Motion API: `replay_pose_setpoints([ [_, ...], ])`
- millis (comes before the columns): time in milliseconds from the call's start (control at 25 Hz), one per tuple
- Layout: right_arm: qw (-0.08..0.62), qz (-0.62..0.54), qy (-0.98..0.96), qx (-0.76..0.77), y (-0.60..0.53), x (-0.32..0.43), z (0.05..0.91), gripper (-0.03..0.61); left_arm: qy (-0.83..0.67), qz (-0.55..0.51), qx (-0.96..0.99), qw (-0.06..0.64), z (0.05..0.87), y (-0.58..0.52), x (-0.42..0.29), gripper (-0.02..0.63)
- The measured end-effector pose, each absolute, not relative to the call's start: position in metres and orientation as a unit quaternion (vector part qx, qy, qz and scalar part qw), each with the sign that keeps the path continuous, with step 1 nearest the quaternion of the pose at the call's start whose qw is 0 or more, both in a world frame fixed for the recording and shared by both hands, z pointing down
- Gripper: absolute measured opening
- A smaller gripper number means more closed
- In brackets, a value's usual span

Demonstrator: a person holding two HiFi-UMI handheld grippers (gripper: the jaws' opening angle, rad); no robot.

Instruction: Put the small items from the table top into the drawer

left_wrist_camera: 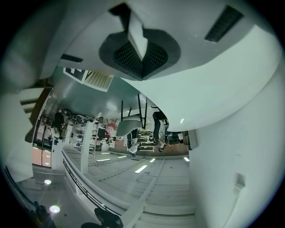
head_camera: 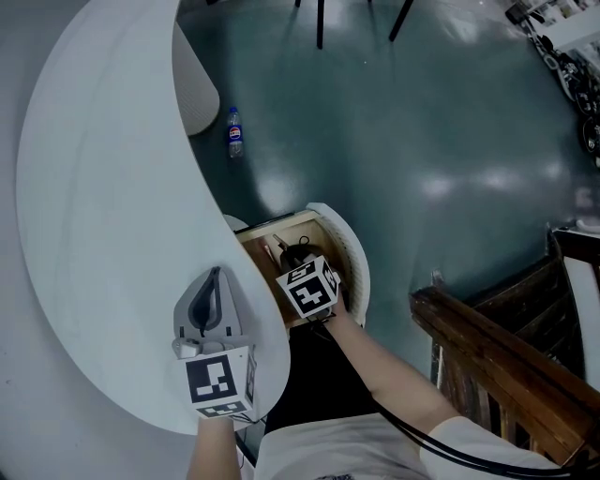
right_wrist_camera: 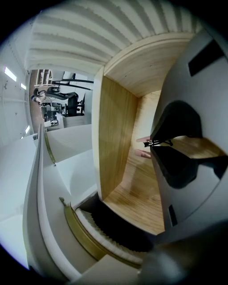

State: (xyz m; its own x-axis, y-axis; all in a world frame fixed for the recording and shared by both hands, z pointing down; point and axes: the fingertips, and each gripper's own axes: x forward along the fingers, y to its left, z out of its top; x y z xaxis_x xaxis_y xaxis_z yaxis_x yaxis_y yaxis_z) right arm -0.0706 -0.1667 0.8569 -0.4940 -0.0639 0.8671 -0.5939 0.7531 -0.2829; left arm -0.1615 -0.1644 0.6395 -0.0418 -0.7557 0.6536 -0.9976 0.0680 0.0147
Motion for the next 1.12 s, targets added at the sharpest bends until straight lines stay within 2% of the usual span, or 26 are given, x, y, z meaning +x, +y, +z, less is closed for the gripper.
replay_pose_setpoints([
  [600, 0.409, 0.3, -0.834, 0.216, -0.17, -0.071, 0.823, 0.035, -0.683, 0.242, 0.643, 0.249, 0.641, -0.163, -0.16, 0.02],
  [880, 0.356, 0.29, -0.859, 0.226, -0.178, -0.064, 0.77, 0.035, -0.701, 0.24, 0.637, 0.212, 0.61, -0.15, -0.142, 0.02],
  [1120, 0.328, 0.268, -0.878, 0.221, -0.165, -0.032, 0.719, 0.035, -0.722, 0.222, 0.621, 0.21, 0.586, -0.123, -0.112, 0.02],
])
